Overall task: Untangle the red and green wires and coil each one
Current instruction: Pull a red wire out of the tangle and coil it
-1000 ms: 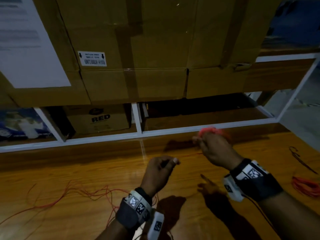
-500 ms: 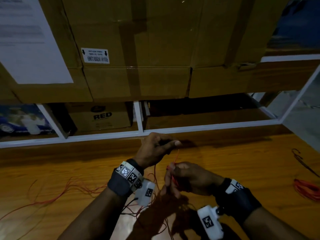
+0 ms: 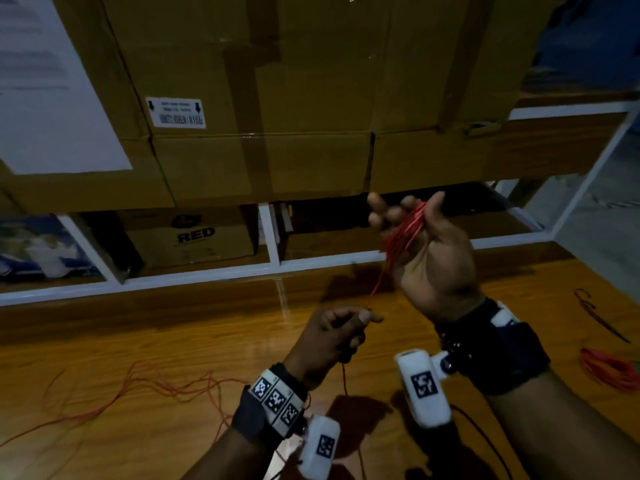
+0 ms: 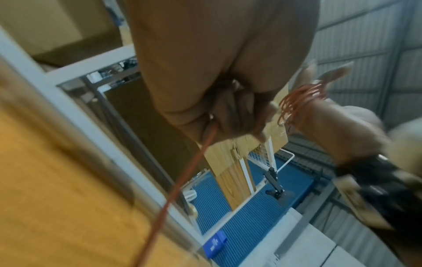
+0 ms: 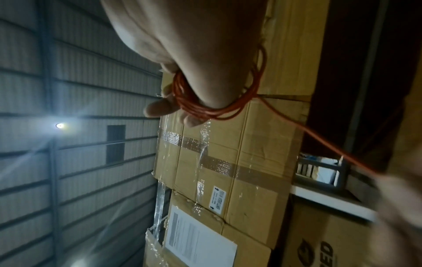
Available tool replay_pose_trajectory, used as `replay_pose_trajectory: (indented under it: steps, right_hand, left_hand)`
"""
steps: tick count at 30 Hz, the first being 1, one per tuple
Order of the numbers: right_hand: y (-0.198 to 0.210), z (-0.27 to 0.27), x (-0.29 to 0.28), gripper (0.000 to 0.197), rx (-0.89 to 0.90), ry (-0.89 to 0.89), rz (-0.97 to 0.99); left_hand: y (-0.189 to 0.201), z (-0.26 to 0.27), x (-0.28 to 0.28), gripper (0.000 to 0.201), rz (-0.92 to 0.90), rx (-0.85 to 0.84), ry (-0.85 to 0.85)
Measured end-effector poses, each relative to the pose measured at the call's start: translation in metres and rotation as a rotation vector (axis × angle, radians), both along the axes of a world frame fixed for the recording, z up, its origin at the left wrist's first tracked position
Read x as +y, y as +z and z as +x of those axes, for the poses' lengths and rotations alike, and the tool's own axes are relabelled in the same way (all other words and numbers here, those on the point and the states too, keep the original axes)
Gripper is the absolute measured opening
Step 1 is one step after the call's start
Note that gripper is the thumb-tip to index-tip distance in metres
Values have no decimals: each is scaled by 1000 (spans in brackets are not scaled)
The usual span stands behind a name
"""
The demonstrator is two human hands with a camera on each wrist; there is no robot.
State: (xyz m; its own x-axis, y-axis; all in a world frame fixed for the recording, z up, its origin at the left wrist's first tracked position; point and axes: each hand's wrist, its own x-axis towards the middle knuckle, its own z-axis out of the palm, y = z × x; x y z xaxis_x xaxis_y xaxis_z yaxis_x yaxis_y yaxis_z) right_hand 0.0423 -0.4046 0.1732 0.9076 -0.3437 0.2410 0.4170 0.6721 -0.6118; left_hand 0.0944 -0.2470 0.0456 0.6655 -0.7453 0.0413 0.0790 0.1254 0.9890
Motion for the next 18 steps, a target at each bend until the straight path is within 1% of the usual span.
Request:
replay_pose_trajectory:
  steps: [2, 3, 5, 6, 7, 8, 10, 11, 12, 13, 14, 15, 16, 17, 18]
  right_hand:
    - [-3, 13, -11, 43, -19, -192, -100]
    - [-7, 20, -19, 44, 11, -332, -217]
    - [-19, 31, -39, 46, 160, -659, -563]
    - [-26, 34, -49, 47, 243, -790, -735]
    - [-31, 35, -57, 49, 307, -852, -895]
    - [-38, 35, -63, 49, 361, -855, -1063]
    - [-57, 32, -67, 51, 415, -762, -1445]
    - [-68, 30, -67, 48, 425, -665, -1616]
    - [-77, 27, -64, 42, 433, -537, -1736]
    - [-86, 25, -62, 39, 455, -386, -1816]
    - [-92, 22, -61, 43, 484, -217, -1857]
    - [-96, 21, -59, 52, 524, -27, -1834]
    - [-100, 19, -56, 62, 566, 178, -1739]
    - [-103, 18, -51, 70, 586, 361, -1596]
    - [-105, 16, -44, 76, 586, 496, -1457]
  left_hand:
    - [-6, -4, 3, 29, 37, 16, 1]
    - [-10, -5, 5, 30, 60, 21, 9]
    - [-19, -7, 14, 34, 96, 24, 51]
    - [-23, -6, 19, 37, 103, 13, 82]
    - [-25, -6, 25, 37, 102, -8, 120]
    - [-26, -4, 30, 35, 99, -39, 160]
    - [-20, 1, 36, 31, 106, -138, 251]
    - [-15, 5, 37, 30, 112, -194, 300]
    - [-8, 11, 38, 29, 111, -247, 340]
    - [0, 18, 37, 29, 101, -301, 368]
    - [8, 25, 37, 30, 92, -357, 385]
    - [16, 33, 36, 31, 94, -421, 396]
    - [25, 40, 35, 30, 110, -480, 395]
    - [31, 48, 34, 27, 134, -542, 391]
    - [39, 54, 33, 23, 156, -597, 382]
